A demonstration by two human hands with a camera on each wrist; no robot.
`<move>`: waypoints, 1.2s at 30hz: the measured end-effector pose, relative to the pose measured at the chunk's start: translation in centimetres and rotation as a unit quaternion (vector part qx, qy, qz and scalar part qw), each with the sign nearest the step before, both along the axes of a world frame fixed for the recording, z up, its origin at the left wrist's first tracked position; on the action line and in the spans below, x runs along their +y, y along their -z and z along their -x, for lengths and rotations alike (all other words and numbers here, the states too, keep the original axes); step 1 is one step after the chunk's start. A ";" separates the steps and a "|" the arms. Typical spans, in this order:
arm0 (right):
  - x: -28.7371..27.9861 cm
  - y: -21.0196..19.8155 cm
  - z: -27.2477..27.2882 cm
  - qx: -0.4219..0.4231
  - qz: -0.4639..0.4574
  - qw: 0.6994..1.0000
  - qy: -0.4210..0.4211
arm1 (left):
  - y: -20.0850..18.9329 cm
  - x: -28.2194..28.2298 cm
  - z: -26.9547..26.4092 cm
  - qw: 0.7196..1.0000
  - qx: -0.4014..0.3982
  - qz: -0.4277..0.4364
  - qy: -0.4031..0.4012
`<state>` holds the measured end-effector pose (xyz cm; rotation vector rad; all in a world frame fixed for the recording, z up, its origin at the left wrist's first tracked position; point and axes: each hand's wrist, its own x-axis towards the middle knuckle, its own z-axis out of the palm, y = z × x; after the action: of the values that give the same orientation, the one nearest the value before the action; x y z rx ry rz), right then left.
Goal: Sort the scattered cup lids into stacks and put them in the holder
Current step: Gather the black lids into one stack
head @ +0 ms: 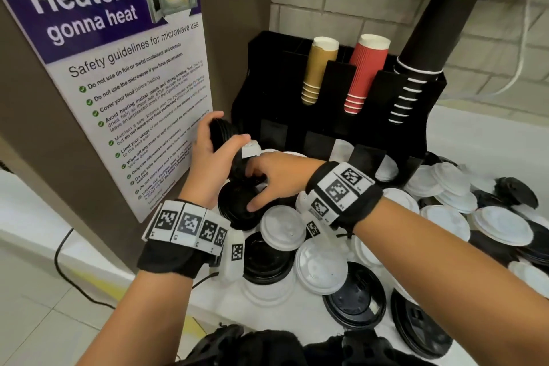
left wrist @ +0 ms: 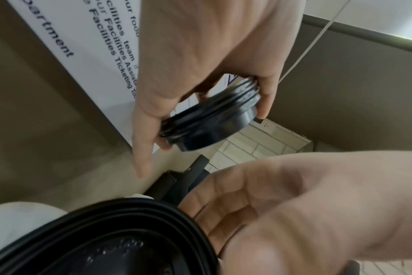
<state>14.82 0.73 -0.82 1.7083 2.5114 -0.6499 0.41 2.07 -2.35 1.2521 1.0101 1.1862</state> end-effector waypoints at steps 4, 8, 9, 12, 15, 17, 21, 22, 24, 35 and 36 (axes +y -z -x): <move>0.5 1.0 1.7 -0.066 -0.001 0.998 -0.007 | -0.1 0.1 0.7 1.000 -0.001 -0.006 -0.005; 0.9 1.2 2.4 -0.110 -0.025 0.994 -0.003 | -0.3 -0.1 1.0 1.000 0.009 -0.023 -0.001; 1.0 1.0 2.4 -0.104 -0.028 0.994 0.003 | -0.3 -0.2 1.0 1.000 0.012 -0.026 0.005; 1.3 -0.2 1.6 -0.036 -0.043 0.997 0.044 | -0.3 -0.5 0.8 0.999 0.025 -0.032 0.024; 1.3 -1.9 0.1 0.079 -0.127 0.981 0.127 | -0.1 -0.7 0.5 0.998 0.030 -0.040 0.031; 0.7 -2.8 -0.4 0.188 -0.175 0.950 0.178 | -0.2 -0.8 0.2 0.998 0.020 -0.037 0.043; -1.3 -3.6 -0.4 0.358 -0.075 0.917 0.157 | -0.2 -0.7 -0.5 0.997 -0.042 -0.020 0.061; -1.8 -3.6 -0.6 0.388 -0.042 0.908 0.149 | -0.3 -0.7 -0.5 0.996 -0.060 -0.017 0.069; -2.4 -3.6 -1.2 0.435 -0.002 0.890 0.140 | -0.5 -0.8 -0.6 0.992 -0.083 -0.015 0.090; -3.6 -3.1 -2.9 0.485 -0.016 0.868 0.105 | -1.5 -2.6 -1.1 0.979 -0.098 0.011 0.176; -3.5 -2.9 -2.8 0.482 -0.033 0.869 0.108 | -1.5 -2.7 -1.2 0.980 -0.097 0.010 0.172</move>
<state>17.67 -2.77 2.10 2.0432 2.8938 -1.8546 1.60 -0.61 -0.83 1.2120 0.6300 1.0008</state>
